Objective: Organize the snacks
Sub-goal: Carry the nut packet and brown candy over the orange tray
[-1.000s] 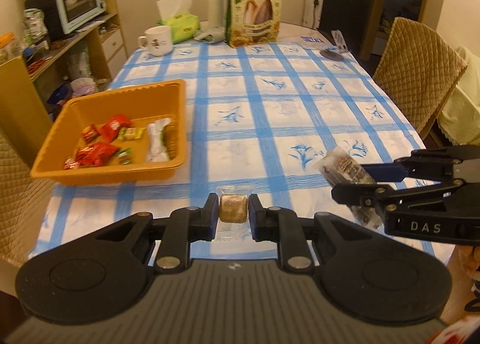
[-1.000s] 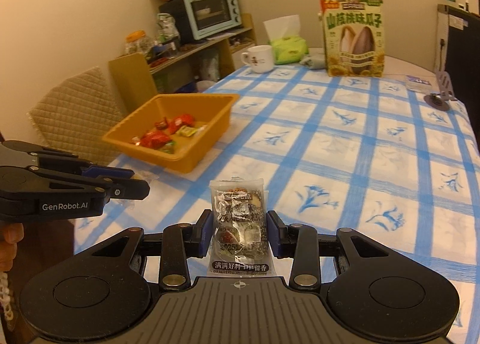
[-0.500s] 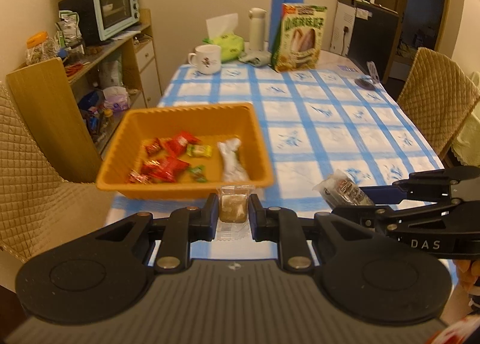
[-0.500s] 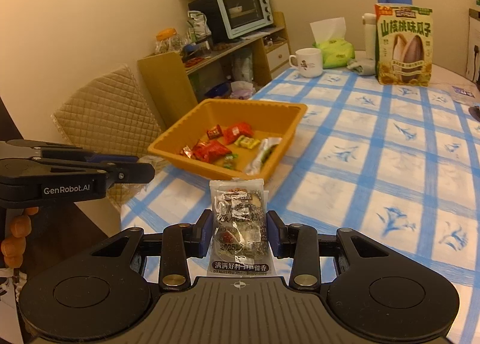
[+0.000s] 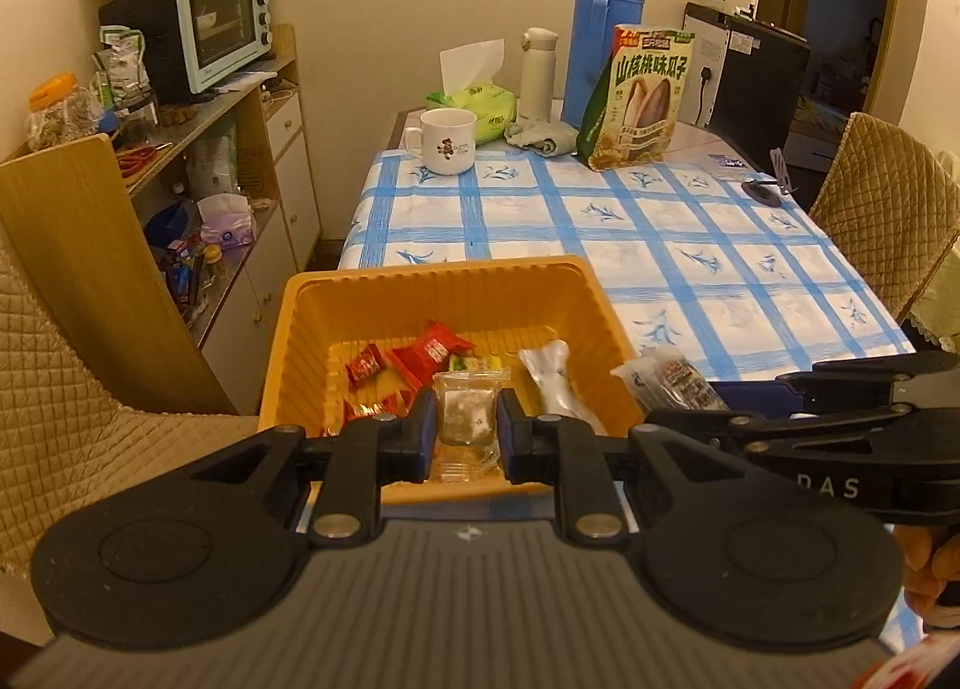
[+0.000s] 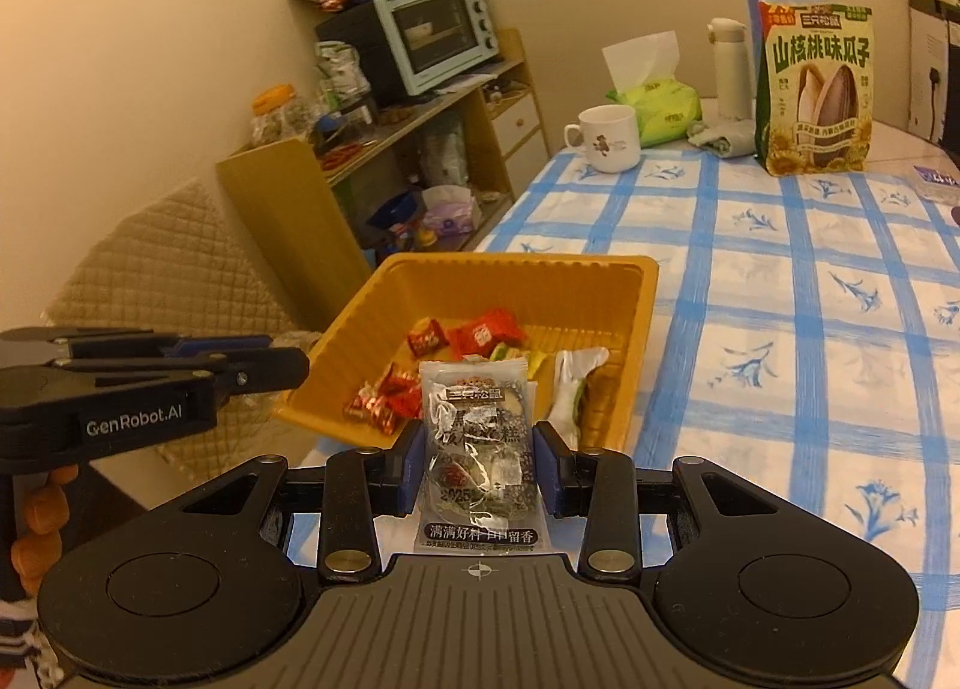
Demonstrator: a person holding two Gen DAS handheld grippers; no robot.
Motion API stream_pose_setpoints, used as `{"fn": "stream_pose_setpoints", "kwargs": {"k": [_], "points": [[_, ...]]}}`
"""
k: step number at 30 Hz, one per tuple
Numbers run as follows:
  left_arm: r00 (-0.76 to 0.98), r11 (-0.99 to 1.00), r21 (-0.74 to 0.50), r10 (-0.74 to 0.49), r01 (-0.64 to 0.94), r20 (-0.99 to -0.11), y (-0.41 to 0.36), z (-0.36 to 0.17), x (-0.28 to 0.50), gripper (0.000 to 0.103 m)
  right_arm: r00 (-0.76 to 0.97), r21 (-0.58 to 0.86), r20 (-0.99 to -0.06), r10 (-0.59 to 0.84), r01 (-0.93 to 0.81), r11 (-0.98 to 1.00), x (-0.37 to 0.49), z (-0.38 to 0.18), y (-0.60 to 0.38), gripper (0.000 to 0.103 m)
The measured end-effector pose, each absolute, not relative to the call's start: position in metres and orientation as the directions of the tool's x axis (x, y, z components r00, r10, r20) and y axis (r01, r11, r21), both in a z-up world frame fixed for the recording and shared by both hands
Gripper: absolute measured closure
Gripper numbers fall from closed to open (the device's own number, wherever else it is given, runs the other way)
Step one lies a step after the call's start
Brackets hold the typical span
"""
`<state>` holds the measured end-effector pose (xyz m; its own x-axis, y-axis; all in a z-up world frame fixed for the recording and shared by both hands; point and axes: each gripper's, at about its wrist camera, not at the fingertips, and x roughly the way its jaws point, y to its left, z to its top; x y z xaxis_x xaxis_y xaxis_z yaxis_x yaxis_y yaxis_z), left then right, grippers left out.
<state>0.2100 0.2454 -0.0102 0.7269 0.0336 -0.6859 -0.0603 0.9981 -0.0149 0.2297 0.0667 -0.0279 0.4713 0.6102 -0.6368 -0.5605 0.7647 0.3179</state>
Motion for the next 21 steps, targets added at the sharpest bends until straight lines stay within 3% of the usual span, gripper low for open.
{"fn": "stream_pose_setpoints", "kwargs": {"k": [21], "points": [[0.636, 0.999, -0.029, -0.011, -0.017, -0.772, 0.3, -0.071, 0.313, 0.084, 0.498, 0.268, -0.737, 0.458, -0.407, 0.873, 0.329, -0.084, 0.143, 0.064]]}}
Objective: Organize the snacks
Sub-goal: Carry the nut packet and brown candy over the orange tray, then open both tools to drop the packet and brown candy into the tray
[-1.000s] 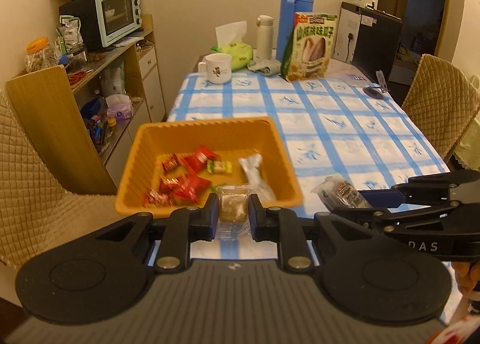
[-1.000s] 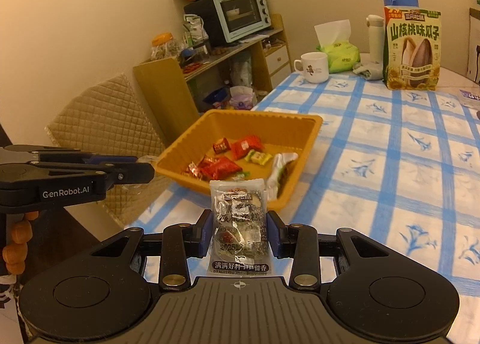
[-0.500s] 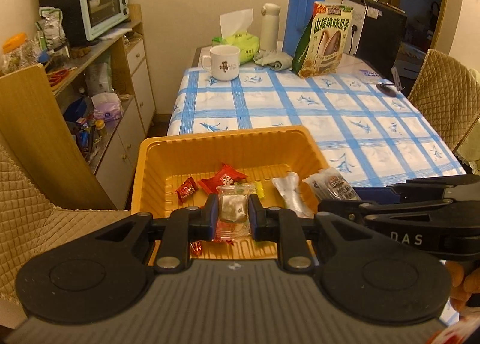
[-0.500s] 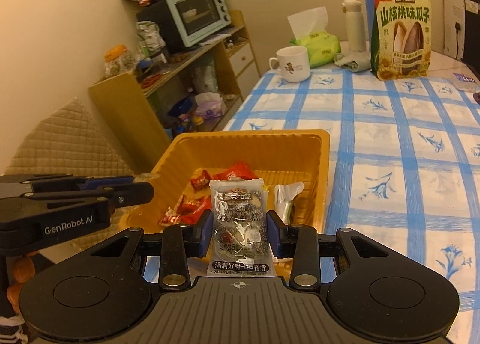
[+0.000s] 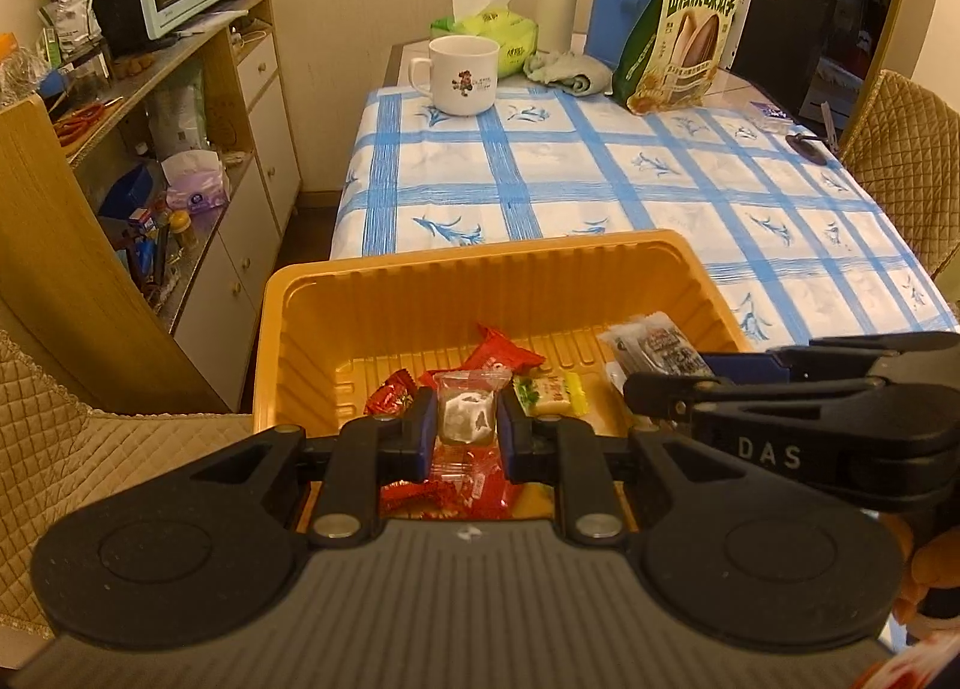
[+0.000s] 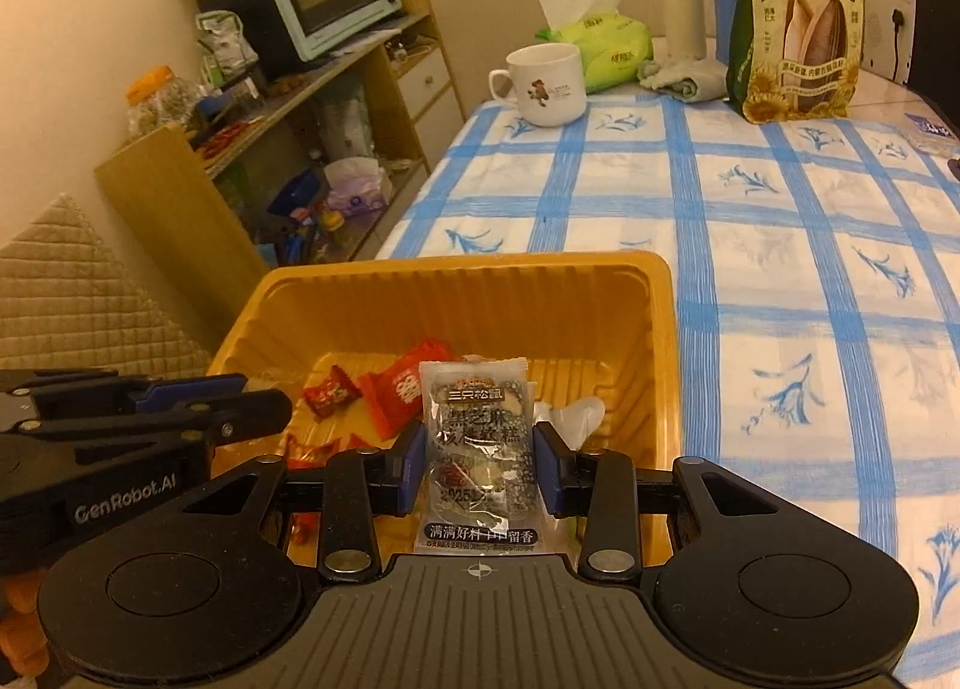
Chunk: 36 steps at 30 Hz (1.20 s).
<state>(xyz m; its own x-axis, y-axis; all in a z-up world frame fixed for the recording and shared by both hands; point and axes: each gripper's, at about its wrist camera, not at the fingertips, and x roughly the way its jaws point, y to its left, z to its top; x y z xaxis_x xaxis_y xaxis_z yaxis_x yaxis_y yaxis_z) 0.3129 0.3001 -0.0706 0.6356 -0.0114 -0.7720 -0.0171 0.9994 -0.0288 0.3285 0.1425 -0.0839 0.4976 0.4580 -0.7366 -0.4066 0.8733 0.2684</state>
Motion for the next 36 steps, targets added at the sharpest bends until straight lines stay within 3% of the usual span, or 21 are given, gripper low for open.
{"fn": "stream_pose_setpoints", "kwargs": {"k": [14, 36], "points": [[0.618, 0.999, -0.039, -0.03, -0.001, -0.786, 0.304, -0.081, 0.333, 0.084, 0.528, 0.282, -0.721, 0.449, -0.369, 0.886, 0.358, -0.093, 0.15, 0.064], [0.619, 0.998, -0.036, -0.059, 0.05, -0.783, 0.291, -0.083, 0.339, 0.084, 0.505, 0.308, -0.717, 0.48, -0.388, 0.869, 0.324, -0.082, 0.126, 0.063]]}}
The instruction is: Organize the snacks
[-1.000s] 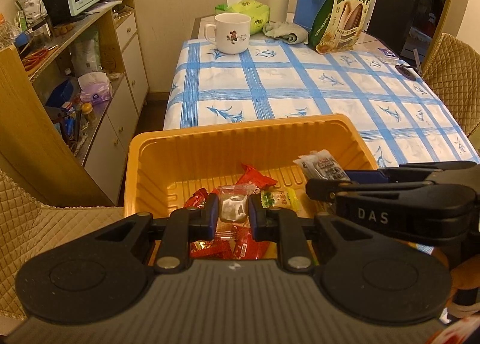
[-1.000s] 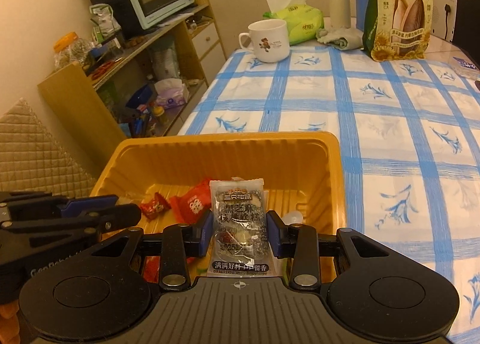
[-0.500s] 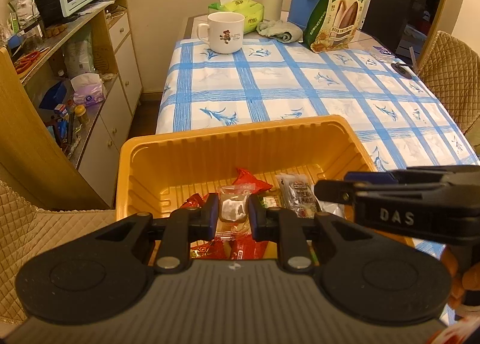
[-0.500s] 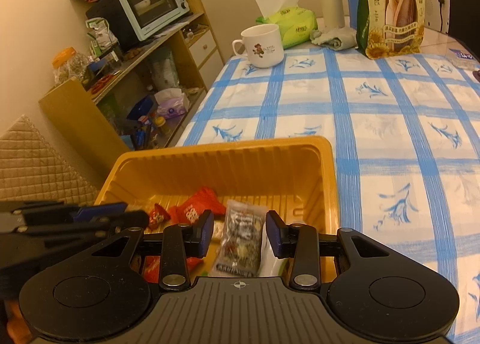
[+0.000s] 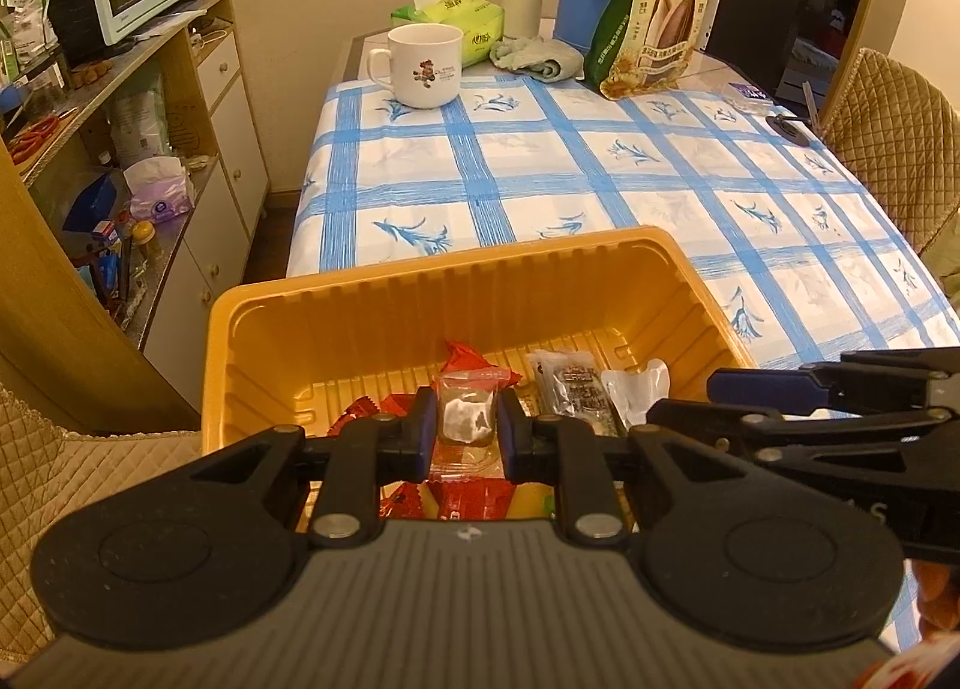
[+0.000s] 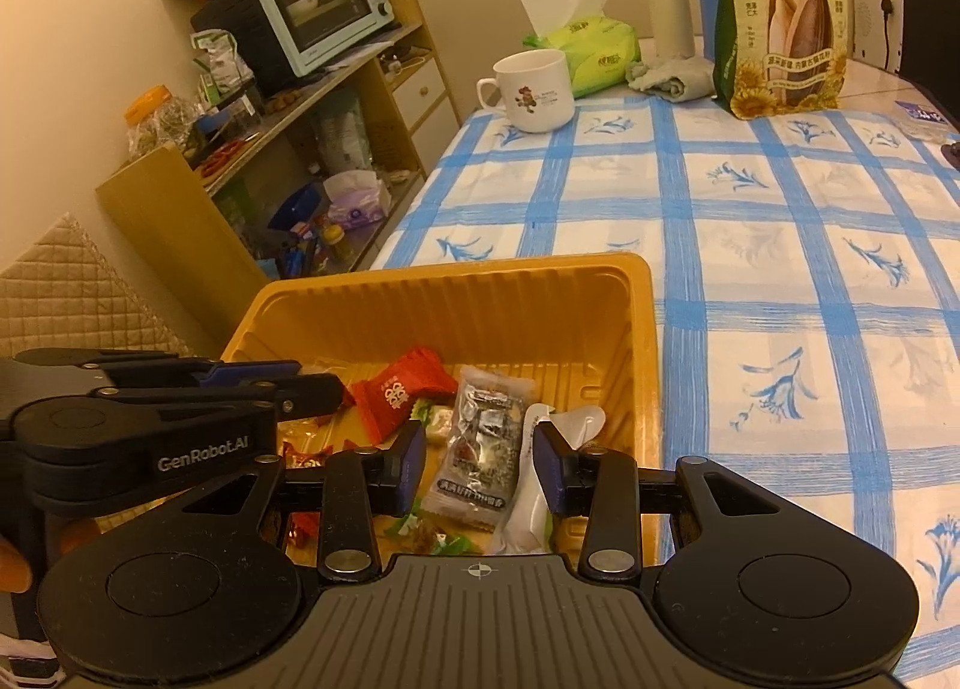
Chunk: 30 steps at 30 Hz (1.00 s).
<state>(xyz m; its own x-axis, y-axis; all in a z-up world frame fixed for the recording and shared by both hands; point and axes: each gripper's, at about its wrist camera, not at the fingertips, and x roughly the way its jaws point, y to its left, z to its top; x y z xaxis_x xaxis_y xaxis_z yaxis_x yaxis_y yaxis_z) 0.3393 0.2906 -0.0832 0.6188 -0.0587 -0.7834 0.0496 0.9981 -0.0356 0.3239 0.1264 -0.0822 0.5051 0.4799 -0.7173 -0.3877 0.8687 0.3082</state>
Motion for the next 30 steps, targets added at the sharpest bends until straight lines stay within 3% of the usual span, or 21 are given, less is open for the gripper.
{"fn": "stream_pose_setpoints", "kwargs": {"k": [7, 9, 11, 17, 22, 30], "points": [[0.627, 0.998, -0.028, -0.057, 0.056, -0.777, 0.29, -0.088, 0.34, 0.084, 0.521, 0.302, -0.715, 0.467, -0.372, 0.878, 0.319, -0.078, 0.118, 0.06], [0.63, 0.998, -0.028, -0.056, 0.055, -0.775, 0.291, -0.088, 0.339, 0.079, 0.527, 0.298, -0.713, 0.462, -0.369, 0.88, 0.315, -0.077, 0.117, 0.049], [0.634, 0.998, -0.034, -0.056, 0.048, -0.771, 0.293, -0.087, 0.337, 0.069, 0.54, 0.292, -0.707, 0.457, -0.366, 0.884, 0.311, -0.074, 0.115, 0.042], [0.649, 0.999, -0.044, -0.053, 0.031, -0.759, 0.301, -0.076, 0.316, 0.052, 0.551, 0.277, -0.697, 0.458, -0.383, 0.881, 0.294, -0.067, 0.112, 0.027], [0.663, 0.999, -0.051, -0.031, -0.011, -0.748, 0.305, -0.059, 0.286, 0.033, 0.552, 0.285, -0.687, 0.474, -0.394, 0.873, 0.275, -0.058, 0.106, 0.02], [0.671, 0.998, -0.053, -0.012, -0.042, -0.742, 0.284, -0.033, 0.226, 0.032, 0.553, 0.298, -0.671, 0.493, -0.408, 0.863, 0.235, -0.041, 0.078, 0.016]]}}
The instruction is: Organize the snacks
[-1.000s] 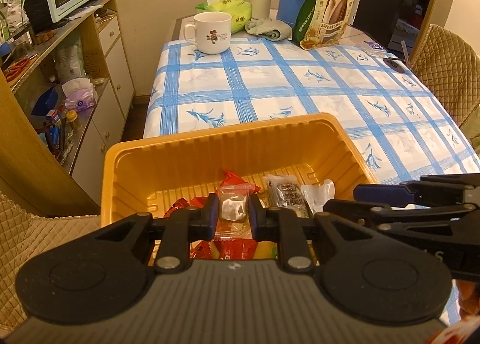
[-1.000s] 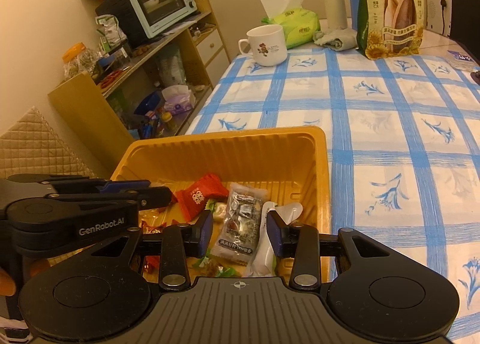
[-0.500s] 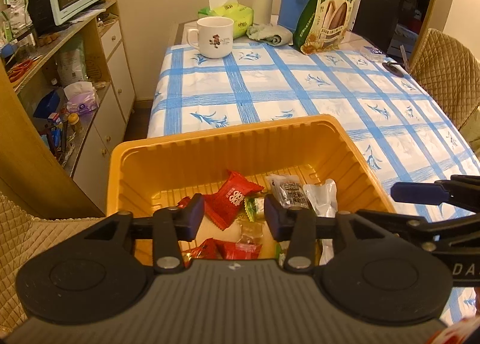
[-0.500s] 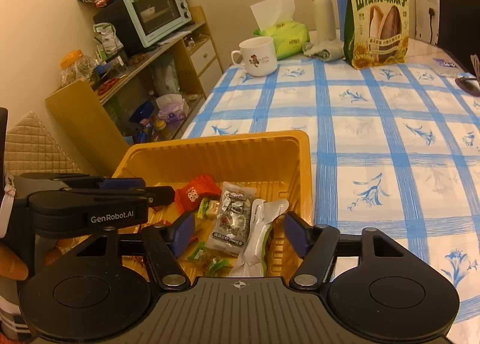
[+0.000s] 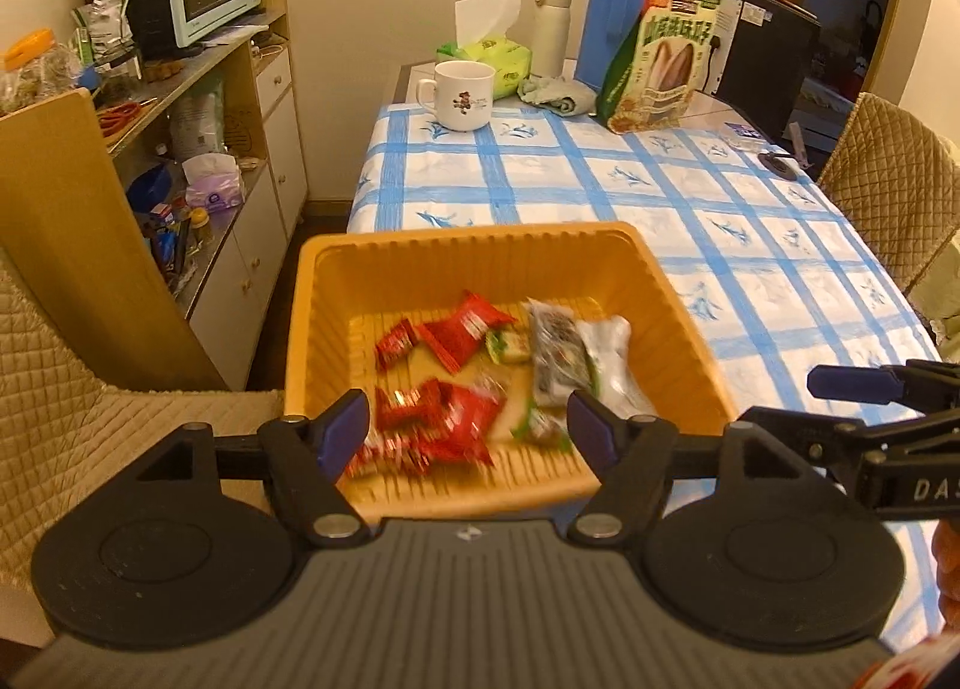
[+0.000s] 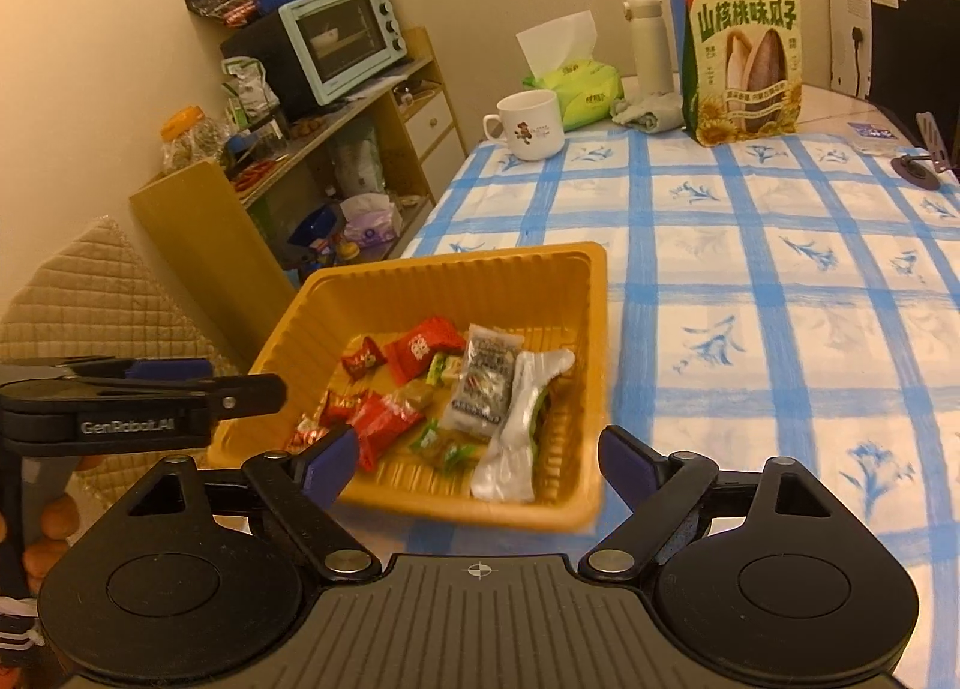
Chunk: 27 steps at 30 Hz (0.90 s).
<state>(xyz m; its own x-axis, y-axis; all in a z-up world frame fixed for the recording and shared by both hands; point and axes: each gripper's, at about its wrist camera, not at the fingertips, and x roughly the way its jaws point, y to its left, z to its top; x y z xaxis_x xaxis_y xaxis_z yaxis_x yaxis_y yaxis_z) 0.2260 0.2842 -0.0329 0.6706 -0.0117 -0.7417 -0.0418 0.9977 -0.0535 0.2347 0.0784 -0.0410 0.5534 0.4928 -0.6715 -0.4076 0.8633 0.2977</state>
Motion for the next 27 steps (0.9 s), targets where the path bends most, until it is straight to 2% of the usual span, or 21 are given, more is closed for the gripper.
{"fn": "stream_pose_setpoints", "kwargs": {"k": [14, 27], "points": [[0.649, 0.996, -0.083, -0.054, -0.014, -0.759, 0.193, -0.014, 0.123, 0.032, 0.554, 0.25, -0.69, 0.465, -0.421, 0.872, 0.143, -0.016, 0.008, 0.015], [0.645, 0.996, -0.094, -0.066, -0.009, -0.761, 0.139, -0.007, 0.057, 0.032, 0.535, 0.239, -0.715, 0.451, -0.419, 0.876, 0.071, -0.011, -0.048, 0.015]]}}
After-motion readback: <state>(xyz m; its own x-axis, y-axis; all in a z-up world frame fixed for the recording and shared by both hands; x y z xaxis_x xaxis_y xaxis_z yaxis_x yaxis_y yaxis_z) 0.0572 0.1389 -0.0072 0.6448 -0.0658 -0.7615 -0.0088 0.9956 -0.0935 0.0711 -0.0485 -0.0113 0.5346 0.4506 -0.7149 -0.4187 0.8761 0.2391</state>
